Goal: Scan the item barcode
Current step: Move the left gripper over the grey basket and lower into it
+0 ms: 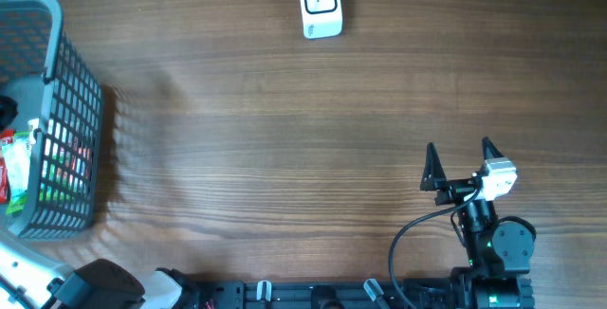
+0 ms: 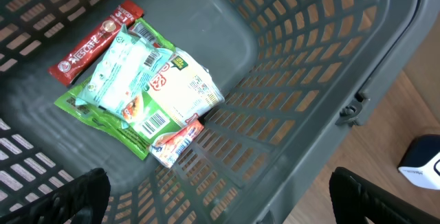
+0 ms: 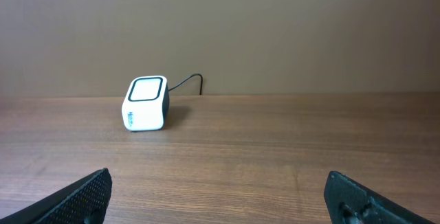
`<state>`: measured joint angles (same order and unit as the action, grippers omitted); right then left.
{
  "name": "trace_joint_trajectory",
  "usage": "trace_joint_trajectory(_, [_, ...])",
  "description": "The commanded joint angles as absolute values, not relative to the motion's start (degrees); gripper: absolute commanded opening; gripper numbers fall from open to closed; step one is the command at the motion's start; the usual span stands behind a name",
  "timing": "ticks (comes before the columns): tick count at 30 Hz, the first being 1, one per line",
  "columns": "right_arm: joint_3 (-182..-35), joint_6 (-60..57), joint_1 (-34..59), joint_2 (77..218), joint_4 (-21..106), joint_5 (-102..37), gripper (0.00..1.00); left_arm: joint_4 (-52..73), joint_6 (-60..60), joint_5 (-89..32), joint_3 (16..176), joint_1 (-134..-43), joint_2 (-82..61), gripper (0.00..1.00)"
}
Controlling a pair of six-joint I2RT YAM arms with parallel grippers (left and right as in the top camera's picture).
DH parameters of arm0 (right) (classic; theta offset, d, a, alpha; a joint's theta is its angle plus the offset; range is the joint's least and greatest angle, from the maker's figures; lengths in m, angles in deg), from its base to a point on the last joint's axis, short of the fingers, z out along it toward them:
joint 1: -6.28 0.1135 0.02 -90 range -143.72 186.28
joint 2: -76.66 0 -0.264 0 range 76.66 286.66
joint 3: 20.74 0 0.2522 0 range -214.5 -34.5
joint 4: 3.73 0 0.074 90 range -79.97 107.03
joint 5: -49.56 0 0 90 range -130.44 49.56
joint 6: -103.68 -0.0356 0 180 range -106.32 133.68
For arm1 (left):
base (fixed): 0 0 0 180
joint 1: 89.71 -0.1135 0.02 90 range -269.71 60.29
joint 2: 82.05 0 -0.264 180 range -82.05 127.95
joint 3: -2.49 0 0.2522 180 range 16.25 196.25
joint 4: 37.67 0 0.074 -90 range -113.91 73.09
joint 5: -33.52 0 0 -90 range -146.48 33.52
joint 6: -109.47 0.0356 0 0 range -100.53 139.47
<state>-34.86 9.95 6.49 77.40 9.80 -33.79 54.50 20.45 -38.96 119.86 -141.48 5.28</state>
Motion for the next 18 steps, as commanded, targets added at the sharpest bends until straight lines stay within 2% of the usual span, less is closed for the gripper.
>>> trace_joint_trajectory(1, [-34.8,10.5,6.4,77.1,9.5,-32.9,1.0,54.5,20.1,-37.9,120.9,-141.7,5.5,1.0])
trace_joint_trajectory(6, [-34.8,10.5,6.4,77.1,9.5,-32.9,1.0,49.5,21.8,-38.1,120.9,-141.7,5.5,1.0])
trace_joint_trajectory(9, [-34.8,10.5,6.4,77.1,9.5,-32.9,1.0,47.8,40.1,-38.4,120.9,-141.7,5.5,1.0])
trace_joint_trajectory(13, [-34.8,10.5,6.4,77.1,9.5,-32.9,1.0,49.0,57.5,-45.5,120.9,-141.7,6.2,1.0])
trace_joint_trajectory(18, [-34.8,10.5,6.4,77.1,9.5,-32.9,1.0,53.7,64.1,-44.8,120.9,-142.3,11.5,1.0])
